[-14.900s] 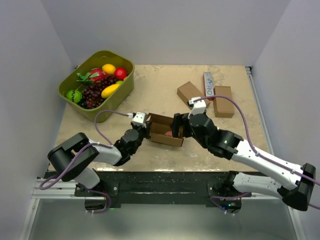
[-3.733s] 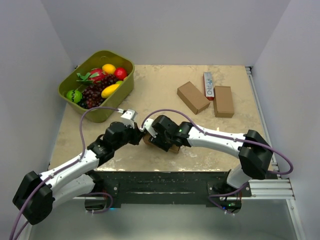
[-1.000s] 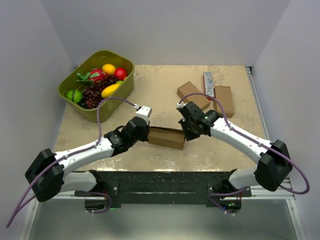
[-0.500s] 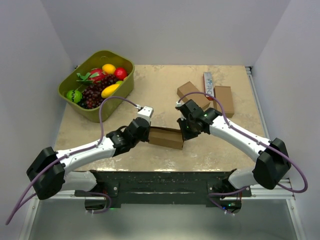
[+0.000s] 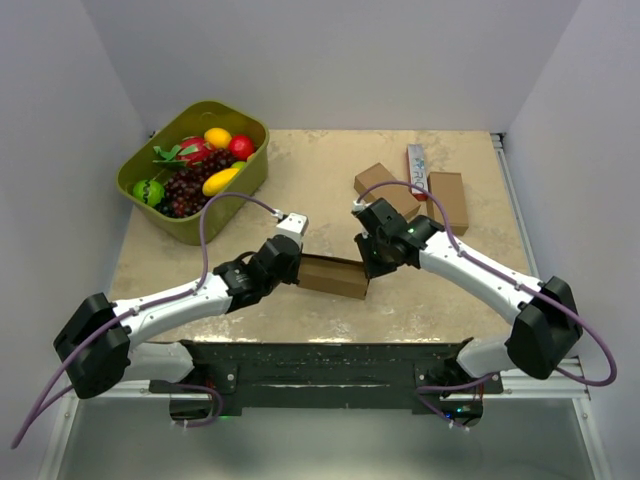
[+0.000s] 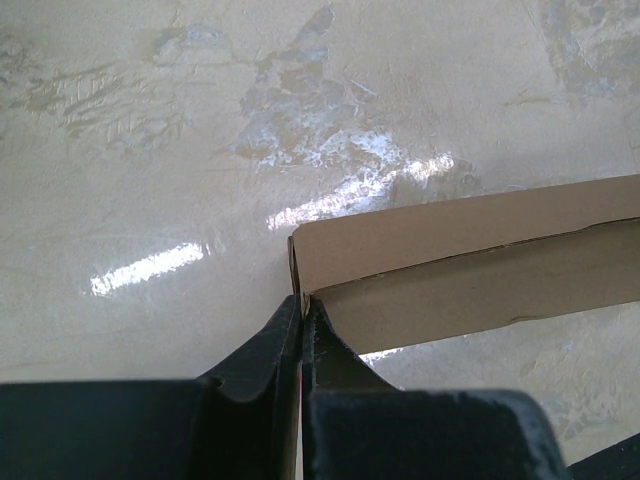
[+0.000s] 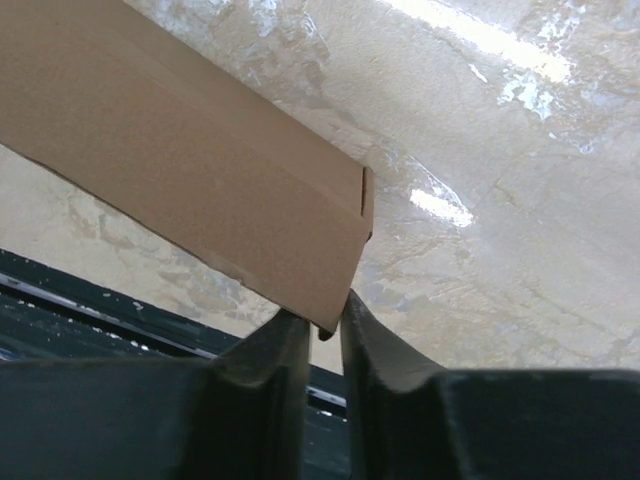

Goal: Fold the paper box

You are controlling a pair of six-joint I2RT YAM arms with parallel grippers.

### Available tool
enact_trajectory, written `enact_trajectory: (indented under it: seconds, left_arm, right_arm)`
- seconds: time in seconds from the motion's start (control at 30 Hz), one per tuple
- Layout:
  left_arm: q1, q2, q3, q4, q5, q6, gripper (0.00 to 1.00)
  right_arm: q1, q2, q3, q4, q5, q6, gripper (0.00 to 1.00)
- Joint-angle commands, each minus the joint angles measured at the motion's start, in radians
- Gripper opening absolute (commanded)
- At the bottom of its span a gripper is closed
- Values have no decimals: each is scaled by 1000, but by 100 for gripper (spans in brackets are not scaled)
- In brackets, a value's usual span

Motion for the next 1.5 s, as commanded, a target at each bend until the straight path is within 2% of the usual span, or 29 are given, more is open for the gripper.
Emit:
enact_trajectory:
  seconds: [0.0, 0.07, 0.2, 0.7, 1.47]
  left_arm:
    - [-18, 27, 2, -115, 33, 10, 0]
    - [-18, 29, 4, -113, 31, 10, 0]
    - [-21, 33, 6, -116, 24, 17, 0]
    - [-93, 95, 38, -148, -76, 53, 0]
    - [-177, 158, 71, -159, -139, 47, 0]
  right_arm:
    - [3, -40, 45, 10, 41, 7, 16]
    - [3, -38, 47, 7, 41, 6, 8]
    - [4, -38, 51, 17, 15, 6, 0]
    - [-42, -1, 74, 111, -164, 47, 0]
    - [-89, 2, 94, 186, -270, 108, 0]
